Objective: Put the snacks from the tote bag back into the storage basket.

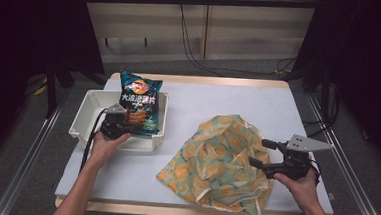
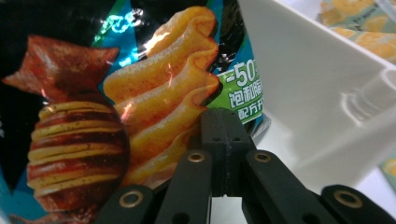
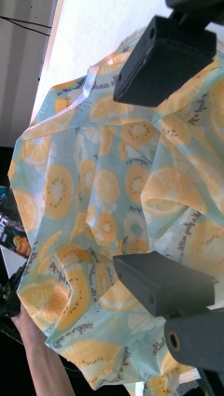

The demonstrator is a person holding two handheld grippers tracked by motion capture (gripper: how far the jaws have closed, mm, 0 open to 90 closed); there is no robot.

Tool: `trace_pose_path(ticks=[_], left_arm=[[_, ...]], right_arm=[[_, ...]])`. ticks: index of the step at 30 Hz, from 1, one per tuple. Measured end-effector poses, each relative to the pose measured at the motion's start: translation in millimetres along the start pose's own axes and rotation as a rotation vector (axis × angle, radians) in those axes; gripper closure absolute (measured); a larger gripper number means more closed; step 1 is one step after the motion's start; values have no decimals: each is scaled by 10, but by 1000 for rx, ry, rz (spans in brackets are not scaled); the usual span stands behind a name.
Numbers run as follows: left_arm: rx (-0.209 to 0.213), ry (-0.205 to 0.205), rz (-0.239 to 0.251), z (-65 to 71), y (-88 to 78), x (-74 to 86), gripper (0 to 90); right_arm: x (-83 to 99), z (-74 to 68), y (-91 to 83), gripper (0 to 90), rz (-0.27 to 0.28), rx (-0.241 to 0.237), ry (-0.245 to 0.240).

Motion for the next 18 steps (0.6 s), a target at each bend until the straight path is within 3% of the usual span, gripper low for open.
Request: trace_pose_path(ticks=[5, 9, 14, 16, 18], left_arm=[[-11, -12, -7, -66, 34, 15, 900], [-12, -1, -48, -120, 68, 79, 900], [0, -25, -51, -196, 82, 94, 900], [-21, -28, -54, -245, 92, 83, 900], [-3, -30, -83, -251, 105, 69, 900]], right_arm=[[-2, 4, 11, 173, 0, -2, 0], [4, 2, 12, 173, -1, -2, 2], [8, 4, 14, 173, -3, 0, 4], [11, -2, 19, 173, -5, 0, 1], [11, -1, 23, 173, -5, 1, -1]])
Point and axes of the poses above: each handheld gripper's, and its own axes: y roughly forward along the jaws, x roughly out of its underside, z roughly to its right, the point moved 8 cm from there along y, roughly forward along the jaws, and after that the axes turned 6 degrees about y, right-handed, at the moved point
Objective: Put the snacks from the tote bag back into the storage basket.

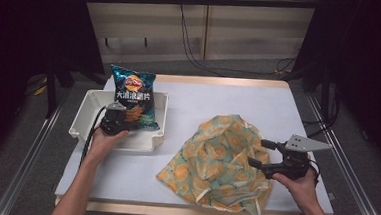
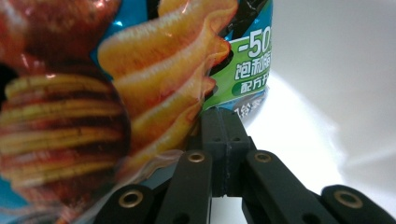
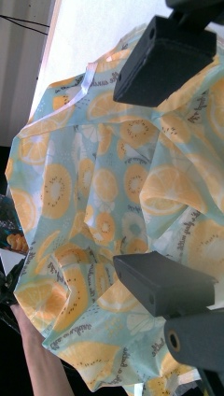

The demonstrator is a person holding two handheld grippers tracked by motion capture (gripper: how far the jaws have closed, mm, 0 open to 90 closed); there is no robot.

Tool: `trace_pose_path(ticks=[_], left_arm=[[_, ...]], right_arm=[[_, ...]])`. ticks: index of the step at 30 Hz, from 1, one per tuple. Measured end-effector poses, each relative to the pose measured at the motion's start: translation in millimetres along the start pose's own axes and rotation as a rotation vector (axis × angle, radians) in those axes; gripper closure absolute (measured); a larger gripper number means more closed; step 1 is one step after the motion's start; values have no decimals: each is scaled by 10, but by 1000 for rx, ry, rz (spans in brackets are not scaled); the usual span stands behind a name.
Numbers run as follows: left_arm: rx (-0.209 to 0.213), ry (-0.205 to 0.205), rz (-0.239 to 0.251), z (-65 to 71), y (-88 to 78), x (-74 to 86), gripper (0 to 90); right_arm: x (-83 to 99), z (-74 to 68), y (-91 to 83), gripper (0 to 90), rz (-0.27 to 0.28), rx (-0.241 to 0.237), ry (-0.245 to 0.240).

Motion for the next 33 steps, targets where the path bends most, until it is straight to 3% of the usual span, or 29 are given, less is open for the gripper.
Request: trace_pose_path(ticks=[1, 10, 27, 33], left_arm=[[-7, 14, -8, -13, -2, -12, 900], [-5, -4, -13, -31, 0, -20, 900], [7, 38, 10, 121, -149, -10, 834], [18, 34, 35, 178, -196, -2, 822]], right_arm=[[0, 0, 0, 173, 0, 0, -1], [-4, 1, -11, 173, 2, 0, -2], [-6, -9, -15, 173, 2, -4, 0], [-4, -10, -8, 173, 2, -5, 0]])
Point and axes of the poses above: each handheld gripper's, and its own axes: y roughly forward along the jaws, x roughly out of its underside, z roughly to its right, the point moved 8 cm from there along y, roughly forward along the jaws, and after that the axes turned 6 degrees about y, right-handed, at the moved point
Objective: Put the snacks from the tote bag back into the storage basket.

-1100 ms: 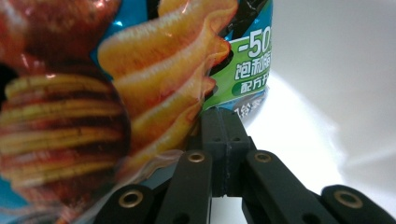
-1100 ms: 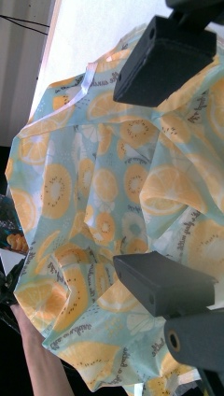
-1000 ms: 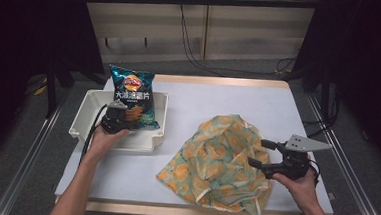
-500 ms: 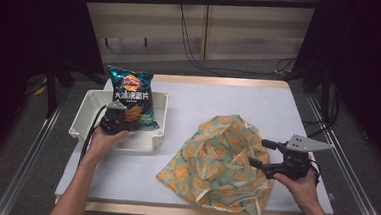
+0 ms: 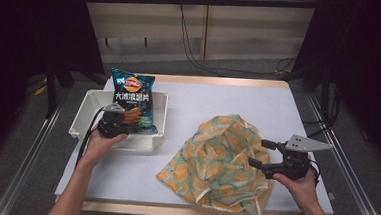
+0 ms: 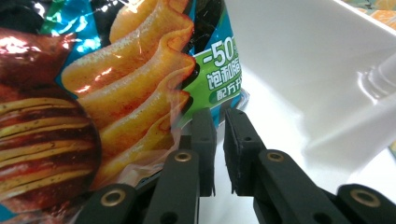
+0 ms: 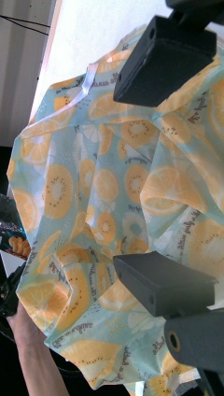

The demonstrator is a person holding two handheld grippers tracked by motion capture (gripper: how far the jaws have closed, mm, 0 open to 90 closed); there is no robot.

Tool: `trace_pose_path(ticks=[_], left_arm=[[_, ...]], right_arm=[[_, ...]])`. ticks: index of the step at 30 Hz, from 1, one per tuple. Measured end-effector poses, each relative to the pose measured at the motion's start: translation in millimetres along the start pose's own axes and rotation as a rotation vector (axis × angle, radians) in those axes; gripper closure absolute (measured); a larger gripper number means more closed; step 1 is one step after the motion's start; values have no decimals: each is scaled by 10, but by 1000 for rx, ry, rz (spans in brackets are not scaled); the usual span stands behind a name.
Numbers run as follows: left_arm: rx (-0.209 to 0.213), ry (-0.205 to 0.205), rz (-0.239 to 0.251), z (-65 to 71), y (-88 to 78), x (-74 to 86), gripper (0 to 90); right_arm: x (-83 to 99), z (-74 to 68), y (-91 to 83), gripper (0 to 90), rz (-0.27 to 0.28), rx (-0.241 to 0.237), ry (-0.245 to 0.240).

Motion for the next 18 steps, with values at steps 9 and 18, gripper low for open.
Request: trace_pose_path(ticks=[9, 18], left_arm=[[12, 20, 91, 167, -215, -46, 756], [-40, 64, 153, 424, -382, -77, 528]], right_arm=[[-10, 7, -16, 173, 6, 9, 0], [1, 10, -17, 172, 3, 7, -3]])
Point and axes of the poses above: each handheld gripper's, and its own axes: y roughly forward along the jaws, x roughly out of its underside, z roughly to its right, the point moved 8 cm from there along y, roughly forward along the jaws, and after that the axes turned 6 degrees about y, right-handed, at the moved point
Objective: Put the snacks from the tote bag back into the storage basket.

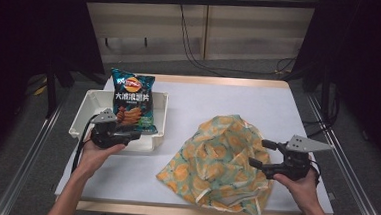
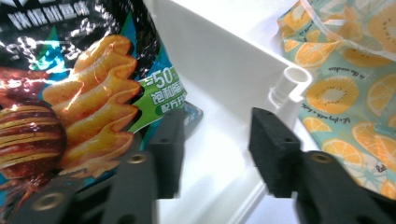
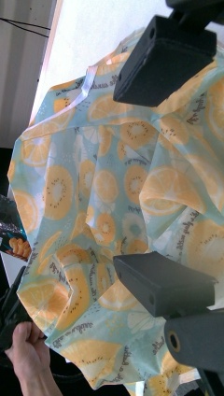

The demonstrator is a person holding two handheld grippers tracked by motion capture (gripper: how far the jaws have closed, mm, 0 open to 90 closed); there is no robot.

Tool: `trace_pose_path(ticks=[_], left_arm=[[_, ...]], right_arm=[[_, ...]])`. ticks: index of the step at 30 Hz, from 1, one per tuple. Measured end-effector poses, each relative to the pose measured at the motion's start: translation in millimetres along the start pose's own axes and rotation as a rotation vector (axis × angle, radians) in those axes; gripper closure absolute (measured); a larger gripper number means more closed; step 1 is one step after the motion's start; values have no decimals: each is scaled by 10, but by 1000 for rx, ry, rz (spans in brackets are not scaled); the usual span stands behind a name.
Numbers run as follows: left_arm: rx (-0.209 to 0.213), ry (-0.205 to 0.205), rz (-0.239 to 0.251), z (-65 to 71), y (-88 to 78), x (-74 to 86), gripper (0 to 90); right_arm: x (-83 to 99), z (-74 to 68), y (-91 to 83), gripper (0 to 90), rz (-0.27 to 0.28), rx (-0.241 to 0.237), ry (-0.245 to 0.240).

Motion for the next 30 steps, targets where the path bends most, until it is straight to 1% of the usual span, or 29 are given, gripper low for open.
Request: trace_pose_path(ticks=[1, 3, 4, 5, 6, 7, 9, 10, 13, 15, 16, 17, 18, 19, 20, 21, 22, 23, 24, 25, 26, 27, 29, 30], left_arm=[[-4, 6, 8, 24, -22, -9, 522], [-22, 18, 16, 66, -61, -20, 461], [-32, 18, 24, 88, -79, -26, 439], [-42, 13, 34, 105, -96, -37, 399], [-43, 6, 41, 127, -116, -44, 349], [-51, 11, 50, 141, -140, -54, 320], [-82, 19, 65, 165, -188, -66, 263], [-88, 17, 71, 185, -213, -66, 223], [-91, 17, 74, 257, -288, -63, 153], [-95, 16, 87, 321, -335, -61, 133], [-104, 23, 89, 349, -360, -53, 124], [-103, 29, 93, 383, -380, -47, 113], [-96, 25, 100, 426, -395, -39, 103], [-91, 25, 97, 464, -409, -21, 100], [-69, 14, 101, 508, -418, -4, 88], [-67, -1, 112, 540, -439, 11, 77], [-82, -2, 117, 564, -456, 28, 77], [-88, 7, 108, 591, -469, 53, 68], [-102, 5, 107, 617, -488, 73, 56], [-102, -6, 117, 649, -504, 89, 56], [-119, -13, 125, 668, -525, 109, 55], [-123, -20, 133, 690, -539, 133, 51], [-142, -41, 150, 724, -511, 206, 48], [-124, -66, 140, 749, -469, 268, 47]], right_arm=[[2, 0, -4, 172, -2, 2, 4], [1, 0, -7, 172, 1, 2, 1], [1, -3, -10, 172, 1, 5, 4], [1, -4, -12, 172, 1, 5, 4], [1, -9, -16, 172, 1, 4, 7], [0, -11, -19, 172, 2, 5, 5], [-5, -9, -30, 170, 6, 8, 2], [-9, -12, -38, 167, 7, 8, 1], [-28, -29, -82, 164, 16, 16, 0], [-11, -33, -120, 159, 13, 27, -4], [6, -35, -147, 159, 9, 26, -2], [24, -30, -174, 158, 7, 34, -2], [42, -25, -199, 157, 6, 41, 0], [60, -22, -226, 156, 6, 42, 6], [82, -16, -252, 156, 5, 49, 12], [103, -13, -277, 156, 7, 54, 17], [127, -10, -297, 156, 8, 58, 20], [151, -7, -314, 156, 10, 63, 22], [174, -5, -331, 156, 10, 67, 28], [196, 2, -344, 156, 8, 72, 28], [212, 9, -356, 156, 9, 79, 31], [228, 15, -367, 156, 11, 85, 39], [257, 34, -384, 156, 12, 93, 45], [270, 49, -393, 156, 17, 99, 48]])
Point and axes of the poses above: each handheld gripper's, and its own axes: y roughly forward along the jaws, x roughly out of its underside, z roughly to its right, the point moved 8 cm from there along y, roughly forward along the jaws, and after that the axes turned 6 degrees about y, right-handed, at the moved point
